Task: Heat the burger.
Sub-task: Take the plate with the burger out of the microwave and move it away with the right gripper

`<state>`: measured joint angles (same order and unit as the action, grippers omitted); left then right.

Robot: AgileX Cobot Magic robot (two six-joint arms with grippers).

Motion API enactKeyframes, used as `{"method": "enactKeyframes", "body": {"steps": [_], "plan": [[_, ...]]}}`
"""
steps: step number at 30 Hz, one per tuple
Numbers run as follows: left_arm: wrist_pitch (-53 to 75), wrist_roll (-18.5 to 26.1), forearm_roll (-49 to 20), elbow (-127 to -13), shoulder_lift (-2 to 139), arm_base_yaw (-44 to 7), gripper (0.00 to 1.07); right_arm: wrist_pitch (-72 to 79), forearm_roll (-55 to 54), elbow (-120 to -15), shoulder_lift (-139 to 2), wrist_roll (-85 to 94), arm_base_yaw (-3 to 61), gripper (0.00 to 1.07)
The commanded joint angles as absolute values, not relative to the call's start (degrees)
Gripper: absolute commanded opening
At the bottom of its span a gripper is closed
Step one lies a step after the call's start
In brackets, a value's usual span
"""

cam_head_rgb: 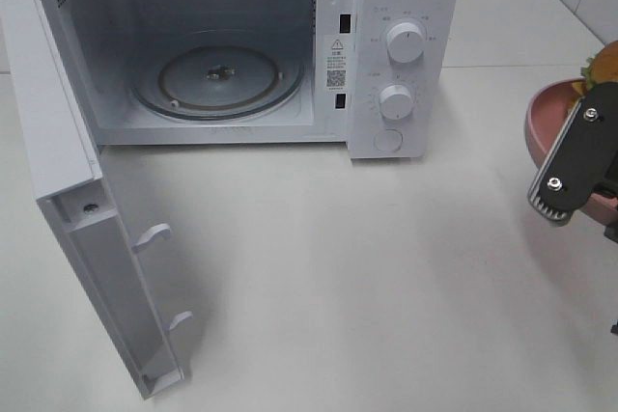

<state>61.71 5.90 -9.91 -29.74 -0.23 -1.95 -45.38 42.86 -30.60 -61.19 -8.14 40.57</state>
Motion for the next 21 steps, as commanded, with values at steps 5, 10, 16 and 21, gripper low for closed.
{"method": "enactKeyframes", "body": {"steps": [5,10,16,21], "plan": [[61.19,5.96,-10.14,-29.56,-1.2,-1.72,1.0,-49.27,49.27,-31.17,-65.72,-19.94,40.34,0.0],[61.19,5.96,-10.14,-29.56,-1.2,-1.72,1.0,-49.22,50.82,-31.17,-69.27,-29.05,40.34,0.0],[61.19,5.96,-10.14,-29.56,-1.2,-1.72,1.0,-50.36,52.14,-31.17,-74.26,-38.39,40.34,0.0],[61.19,5.96,-10.14,-29.56,-1.2,-1.72,1.0,-50.88,52.48,-31.97,-77.98,-43.66,40.34,0.0]]}}
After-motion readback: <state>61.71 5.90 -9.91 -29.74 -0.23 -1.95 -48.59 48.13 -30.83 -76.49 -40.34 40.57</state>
